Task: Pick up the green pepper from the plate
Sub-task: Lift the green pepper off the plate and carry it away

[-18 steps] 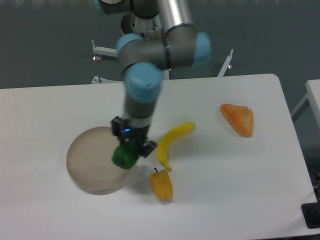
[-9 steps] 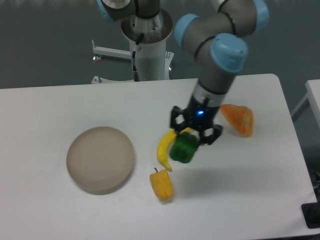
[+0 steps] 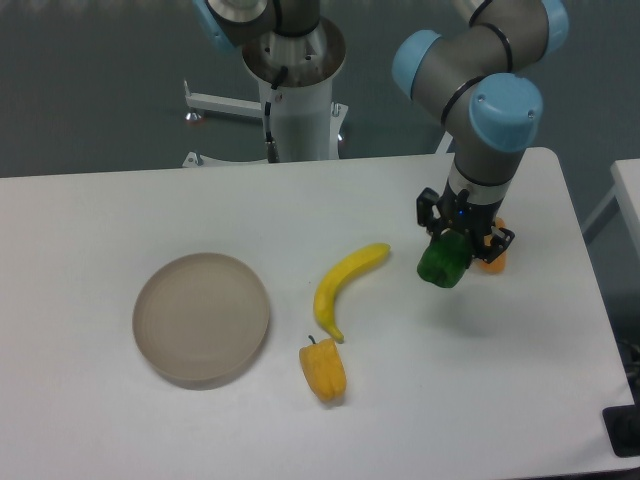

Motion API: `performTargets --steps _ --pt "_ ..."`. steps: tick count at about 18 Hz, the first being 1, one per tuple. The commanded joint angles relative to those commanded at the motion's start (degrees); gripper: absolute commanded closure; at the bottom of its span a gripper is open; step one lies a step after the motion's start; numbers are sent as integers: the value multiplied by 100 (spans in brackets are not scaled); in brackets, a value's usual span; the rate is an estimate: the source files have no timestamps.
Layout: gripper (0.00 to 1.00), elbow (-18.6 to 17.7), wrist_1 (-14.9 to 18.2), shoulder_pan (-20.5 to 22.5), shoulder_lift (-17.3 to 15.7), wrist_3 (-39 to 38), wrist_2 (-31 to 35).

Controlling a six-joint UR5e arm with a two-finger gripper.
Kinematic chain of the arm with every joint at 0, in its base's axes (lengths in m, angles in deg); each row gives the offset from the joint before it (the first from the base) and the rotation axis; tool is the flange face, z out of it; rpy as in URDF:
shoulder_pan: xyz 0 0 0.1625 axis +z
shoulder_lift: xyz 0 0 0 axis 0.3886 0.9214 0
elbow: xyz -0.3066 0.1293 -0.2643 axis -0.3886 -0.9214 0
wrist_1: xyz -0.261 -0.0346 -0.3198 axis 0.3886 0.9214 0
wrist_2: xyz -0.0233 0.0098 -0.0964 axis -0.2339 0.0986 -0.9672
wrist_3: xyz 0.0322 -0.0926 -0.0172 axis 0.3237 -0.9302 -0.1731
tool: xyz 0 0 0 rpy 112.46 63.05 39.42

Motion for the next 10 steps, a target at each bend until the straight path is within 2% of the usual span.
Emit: performTargets --steps 2,5,10 --pt "100 88 -17 -18 62 79 1" --pt "100 88 9 -27 89 641 27" --pt "100 88 -18 -27 97 659 18"
